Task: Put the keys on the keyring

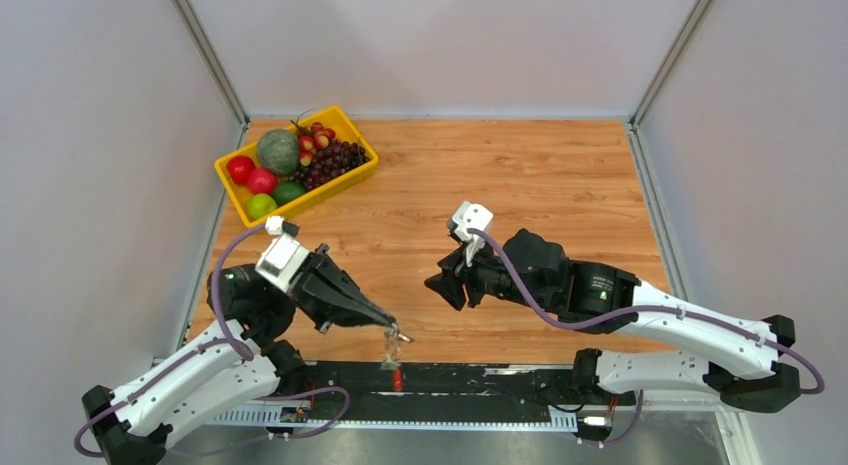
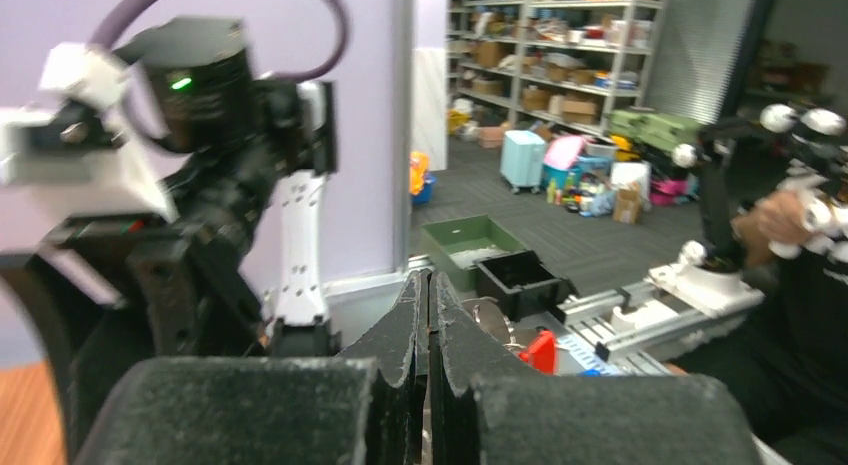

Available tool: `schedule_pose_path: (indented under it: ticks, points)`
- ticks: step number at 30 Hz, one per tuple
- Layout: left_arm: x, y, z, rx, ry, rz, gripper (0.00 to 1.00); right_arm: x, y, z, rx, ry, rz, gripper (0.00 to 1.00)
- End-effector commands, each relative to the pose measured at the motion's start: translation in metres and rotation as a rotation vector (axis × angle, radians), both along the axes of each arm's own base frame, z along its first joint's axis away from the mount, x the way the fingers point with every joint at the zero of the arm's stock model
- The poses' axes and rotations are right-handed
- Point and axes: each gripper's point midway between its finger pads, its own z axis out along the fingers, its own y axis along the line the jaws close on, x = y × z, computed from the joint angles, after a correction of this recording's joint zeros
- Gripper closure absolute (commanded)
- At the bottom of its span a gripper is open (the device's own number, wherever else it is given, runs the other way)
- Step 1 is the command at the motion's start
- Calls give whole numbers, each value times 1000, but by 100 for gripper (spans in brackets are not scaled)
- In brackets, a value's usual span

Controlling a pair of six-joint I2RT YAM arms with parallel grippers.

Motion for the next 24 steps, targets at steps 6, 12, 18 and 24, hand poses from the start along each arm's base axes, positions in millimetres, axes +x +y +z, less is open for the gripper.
schedule_pose_path:
  ticks: [6,12,18,24]
  points:
    - [112,-54,-65,228,195,466,100,22,-22,1,53,17,-203,51]
    - [157,-79,-99,325,279,580,100,43,-48,-2,60,-5,-384,49]
    - [196,-96,-140,455,342,692,100,58,-84,-9,40,-33,-562,48]
    - [242,-102,-187,552,412,879,100,59,-96,-18,37,-23,-601,47]
